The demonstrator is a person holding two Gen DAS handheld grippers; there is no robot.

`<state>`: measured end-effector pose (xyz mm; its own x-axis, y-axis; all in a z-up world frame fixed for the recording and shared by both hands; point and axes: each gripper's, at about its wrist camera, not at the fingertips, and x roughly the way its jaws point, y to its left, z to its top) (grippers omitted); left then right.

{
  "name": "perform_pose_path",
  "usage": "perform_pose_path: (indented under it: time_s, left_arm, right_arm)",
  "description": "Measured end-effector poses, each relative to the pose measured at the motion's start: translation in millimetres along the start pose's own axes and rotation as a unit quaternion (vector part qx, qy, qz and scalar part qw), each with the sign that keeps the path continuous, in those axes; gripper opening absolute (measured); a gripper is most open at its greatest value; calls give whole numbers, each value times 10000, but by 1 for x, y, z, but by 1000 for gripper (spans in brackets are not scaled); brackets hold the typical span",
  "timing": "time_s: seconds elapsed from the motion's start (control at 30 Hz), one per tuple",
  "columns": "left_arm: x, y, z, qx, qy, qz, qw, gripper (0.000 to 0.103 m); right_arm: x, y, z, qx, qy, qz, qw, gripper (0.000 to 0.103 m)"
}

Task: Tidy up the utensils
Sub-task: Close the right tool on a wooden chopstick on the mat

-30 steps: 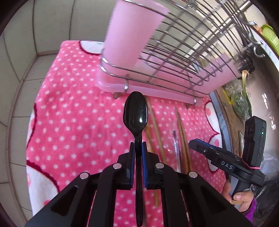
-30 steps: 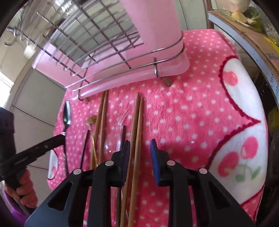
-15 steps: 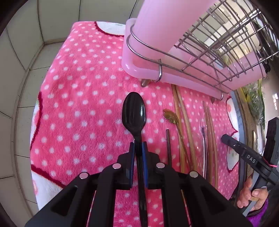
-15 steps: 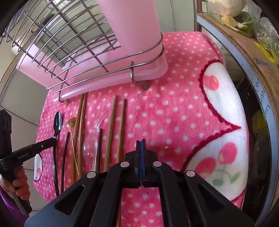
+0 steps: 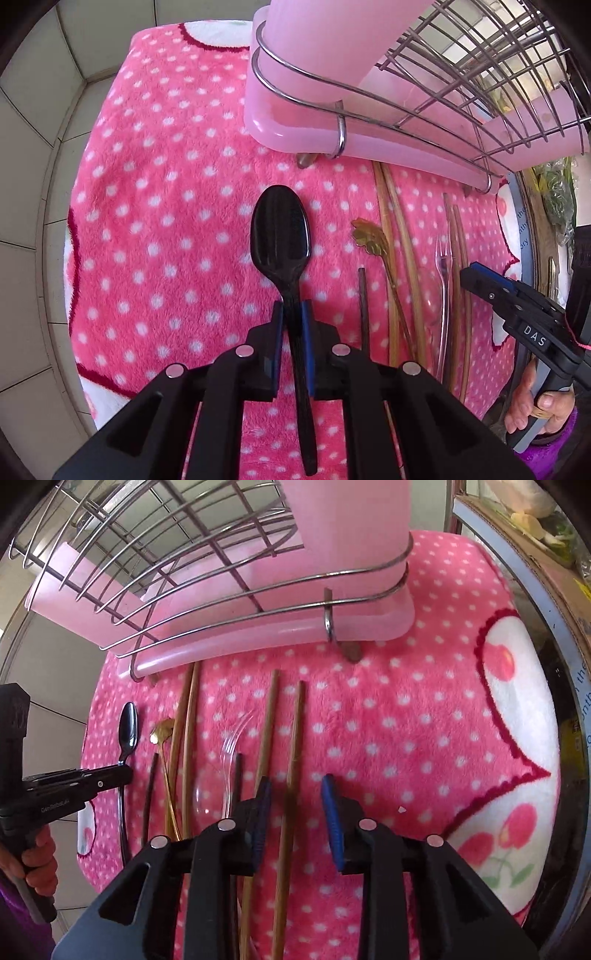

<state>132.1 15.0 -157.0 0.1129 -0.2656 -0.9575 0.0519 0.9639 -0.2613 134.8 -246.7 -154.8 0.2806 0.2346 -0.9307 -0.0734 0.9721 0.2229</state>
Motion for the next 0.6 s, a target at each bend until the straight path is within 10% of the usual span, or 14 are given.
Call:
perform_pose_path:
  time_s: [0.13,0.6]
  left_arm:
    - [1,-2,0,20,-47,21,10000,9]
    - [-67,0,-61,214,-1713,-409,9841,7]
  right_arm:
    - [6,16,-2,-161,-253,-199,9994,8]
    - [-68,-25,-49,524,-1469,1164,9809,6]
